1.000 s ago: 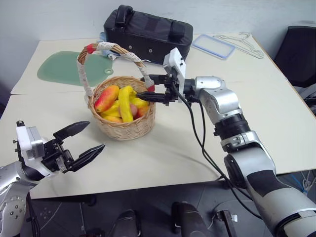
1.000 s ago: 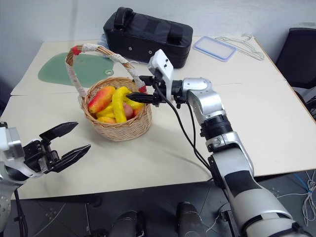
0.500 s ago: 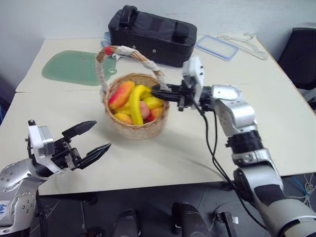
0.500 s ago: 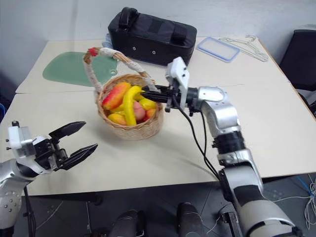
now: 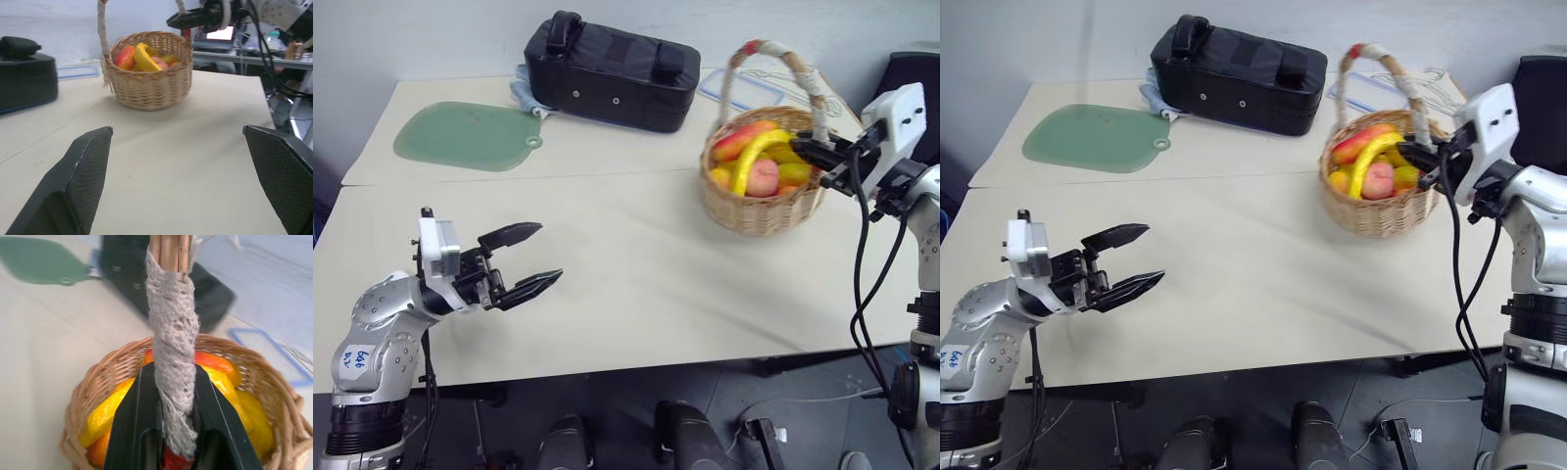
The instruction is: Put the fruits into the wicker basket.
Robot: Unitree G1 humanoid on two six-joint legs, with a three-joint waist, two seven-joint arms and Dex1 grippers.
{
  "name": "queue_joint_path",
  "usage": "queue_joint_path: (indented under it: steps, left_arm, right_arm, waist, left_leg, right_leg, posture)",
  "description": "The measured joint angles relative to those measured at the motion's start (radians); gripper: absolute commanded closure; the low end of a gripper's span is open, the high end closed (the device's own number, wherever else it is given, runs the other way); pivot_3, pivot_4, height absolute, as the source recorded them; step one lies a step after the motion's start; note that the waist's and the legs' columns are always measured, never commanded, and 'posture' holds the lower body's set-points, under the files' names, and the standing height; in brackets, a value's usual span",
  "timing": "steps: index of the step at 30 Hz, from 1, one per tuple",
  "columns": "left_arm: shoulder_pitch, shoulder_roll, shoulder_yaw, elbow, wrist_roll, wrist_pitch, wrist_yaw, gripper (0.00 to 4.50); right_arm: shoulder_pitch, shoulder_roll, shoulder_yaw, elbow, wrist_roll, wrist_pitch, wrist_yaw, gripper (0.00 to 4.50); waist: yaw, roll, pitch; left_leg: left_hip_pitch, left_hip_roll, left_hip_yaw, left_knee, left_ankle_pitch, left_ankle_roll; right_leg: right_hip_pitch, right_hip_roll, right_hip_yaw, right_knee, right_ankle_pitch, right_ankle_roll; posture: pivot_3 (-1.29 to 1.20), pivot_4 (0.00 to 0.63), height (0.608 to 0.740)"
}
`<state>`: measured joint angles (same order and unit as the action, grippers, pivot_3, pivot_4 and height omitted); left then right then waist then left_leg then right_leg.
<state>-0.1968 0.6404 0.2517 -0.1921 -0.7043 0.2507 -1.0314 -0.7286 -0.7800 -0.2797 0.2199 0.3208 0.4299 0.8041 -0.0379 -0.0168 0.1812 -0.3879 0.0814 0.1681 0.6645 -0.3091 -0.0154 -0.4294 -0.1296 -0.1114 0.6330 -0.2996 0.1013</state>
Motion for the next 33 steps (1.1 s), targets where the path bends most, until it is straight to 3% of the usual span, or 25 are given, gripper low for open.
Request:
queue_joint_path:
  steps: [5,15,18,23,29,33]
  left_arm:
    - [-0.039,-0.017,-0.024,0.052,0.026,-0.012,-0.008,0.0]
    - [-0.044,-0.032,-0.05,0.069,0.046,-0.019,-0.043,0.0]
    - [-0.043,-0.042,-0.044,0.082,0.045,-0.019,-0.03,0.0]
    - [0.001,-0.024,-0.029,0.07,0.045,-0.017,-0.035,0.0]
    - [0.007,0.047,0.007,0.085,0.05,-0.03,-0.075,0.0]
    - [0.095,0.087,0.047,0.096,0.069,-0.038,-0.089,0.0]
  right_arm:
    - [0.002,0.028,-0.006,0.055,-0.027,-0.046,-0.101,4.29]
    - [0.148,0.031,-0.042,0.045,-0.011,-0.091,-0.1,1.02]
    - [0.187,0.04,-0.126,-0.054,0.059,-0.171,-0.078,0.03]
    - [0.291,-0.046,-0.177,-0.132,0.089,-0.204,0.009,0.03]
    - [0.527,-0.131,-0.248,-0.222,0.087,-0.283,0.149,0.03]
    - [0.751,-0.179,-0.245,-0.32,0.12,-0.259,0.314,0.03]
  waist:
    - [-0.001,0.0,0.0]
    - [0.009,0.0,0.0]
    - [0.011,0.001,0.0]
    - [0.013,0.001,0.0]
    - [0.021,0.001,0.0]
    - [0.013,0.001,0.0]
  left_leg:
    - [0.001,0.0,0.002,0.001,0.0,0.0]
    - [0.001,0.0,0.002,0.001,0.0,0.001]
    - [0.001,0.0,0.002,0.001,0.0,0.001]
    - [0.001,0.0,0.002,0.002,-0.001,0.001]
    - [0.002,-0.001,0.002,0.002,-0.001,0.002]
    - [0.002,0.0,0.002,0.001,-0.001,0.002]
  right_leg:
    - [0.0,0.0,0.002,-0.003,0.0,0.0]
    - [0.001,0.0,0.003,-0.003,0.0,0.0]
    - [0.001,0.0,0.003,-0.003,0.0,0.0]
    - [0.002,0.0,0.003,-0.005,0.0,0.001]
    - [0.002,0.0,0.004,-0.004,0.001,0.001]
    - [0.002,0.0,0.004,-0.005,0.001,0.001]
  posture:
    - [0.0,0.15,0.74]
    - [0.0,0.15,0.74]
    - [0.0,0.15,0.74]
    - [0.0,0.15,0.74]
    - [0.0,0.15,0.74]
    - [0.0,0.15,0.74]
